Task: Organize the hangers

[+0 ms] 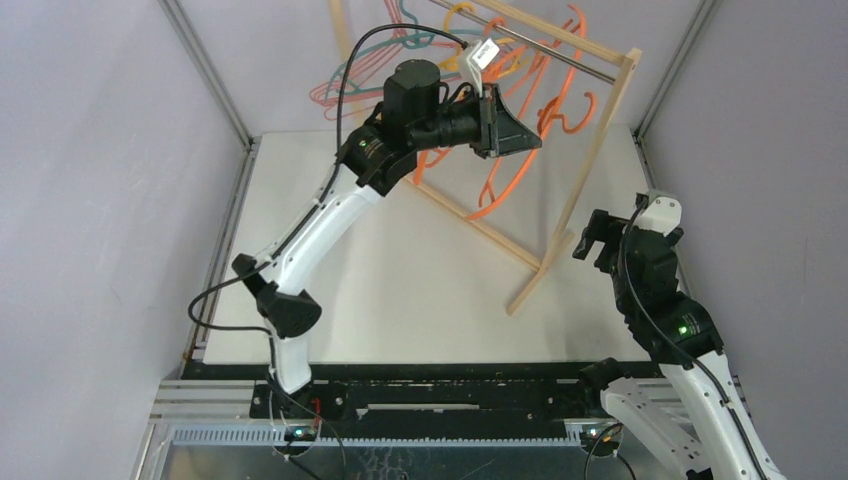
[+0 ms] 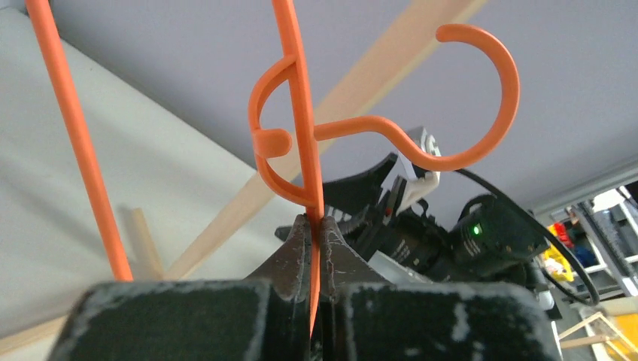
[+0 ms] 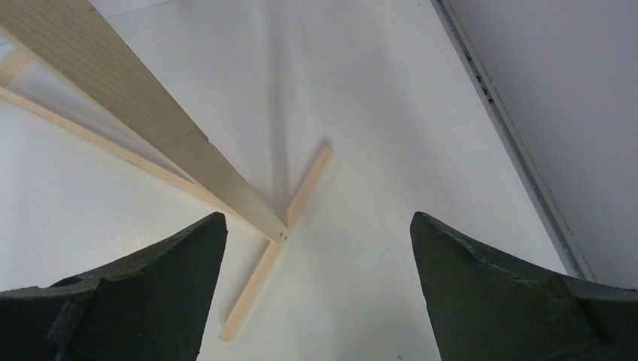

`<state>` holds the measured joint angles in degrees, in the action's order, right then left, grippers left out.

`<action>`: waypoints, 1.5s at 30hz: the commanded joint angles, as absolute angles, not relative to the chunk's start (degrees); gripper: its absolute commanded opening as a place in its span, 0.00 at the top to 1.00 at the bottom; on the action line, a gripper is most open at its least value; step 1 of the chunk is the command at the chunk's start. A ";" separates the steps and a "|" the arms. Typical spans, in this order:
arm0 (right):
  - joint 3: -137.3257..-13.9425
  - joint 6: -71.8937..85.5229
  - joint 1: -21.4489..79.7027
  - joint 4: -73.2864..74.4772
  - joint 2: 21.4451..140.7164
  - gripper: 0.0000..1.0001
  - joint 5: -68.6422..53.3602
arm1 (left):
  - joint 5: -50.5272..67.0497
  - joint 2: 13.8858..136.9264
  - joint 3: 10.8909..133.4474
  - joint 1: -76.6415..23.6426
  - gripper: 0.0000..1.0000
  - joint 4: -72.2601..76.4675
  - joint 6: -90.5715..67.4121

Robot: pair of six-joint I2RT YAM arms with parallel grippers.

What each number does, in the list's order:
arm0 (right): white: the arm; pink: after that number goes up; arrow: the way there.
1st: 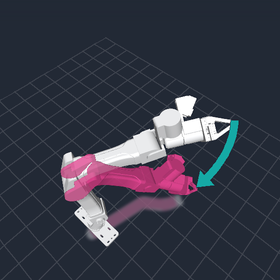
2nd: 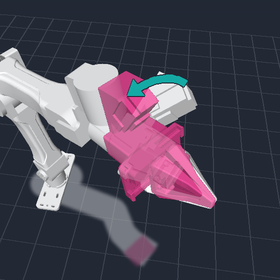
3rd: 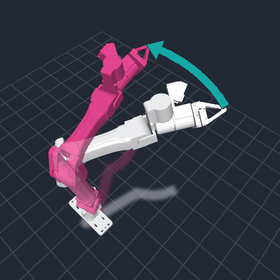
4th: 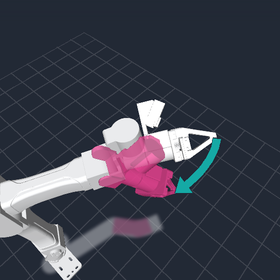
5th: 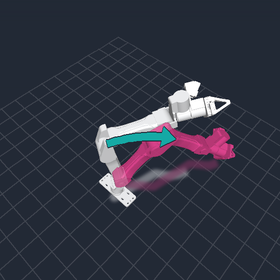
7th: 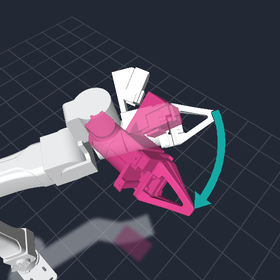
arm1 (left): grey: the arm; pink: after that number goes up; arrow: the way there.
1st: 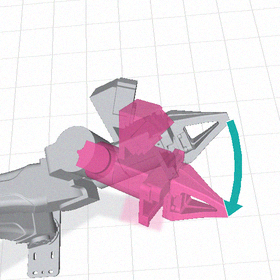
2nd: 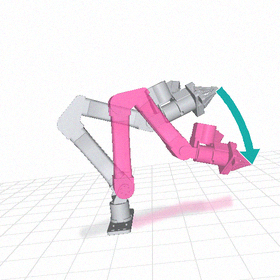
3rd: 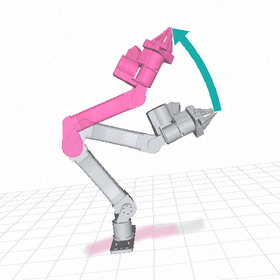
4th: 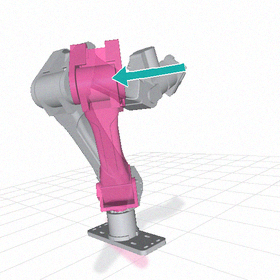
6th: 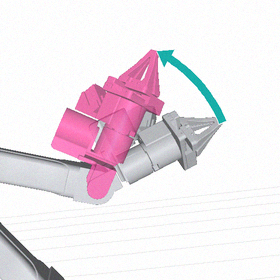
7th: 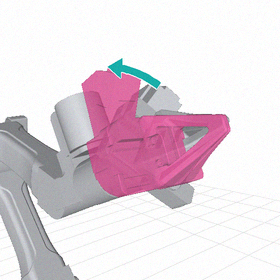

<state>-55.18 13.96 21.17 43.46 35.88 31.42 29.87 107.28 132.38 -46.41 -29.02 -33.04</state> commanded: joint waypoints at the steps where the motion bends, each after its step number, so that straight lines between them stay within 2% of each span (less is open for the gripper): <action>1: -57.88 12.60 20.67 41.42 36.39 0.00 31.98 | 34.43 110.54 136.74 -45.24 1.00 -16.37 -40.43; 7: -58.84 12.57 20.57 41.14 37.50 0.00 31.83 | 37.01 112.99 139.67 -44.02 1.00 -10.45 -44.59; 15: -59.04 13.34 20.46 41.31 38.57 0.00 31.33 | 36.75 109.46 134.94 -42.88 1.00 -7.24 -45.33; 35: -60.35 11.87 20.00 41.92 39.03 0.00 31.69 | 33.62 114.68 139.64 -41.34 1.00 -12.89 -48.94; 45: -60.74 11.18 19.78 43.08 38.67 0.00 31.67 | 28.21 115.83 138.43 -40.44 0.99 -20.16 -47.17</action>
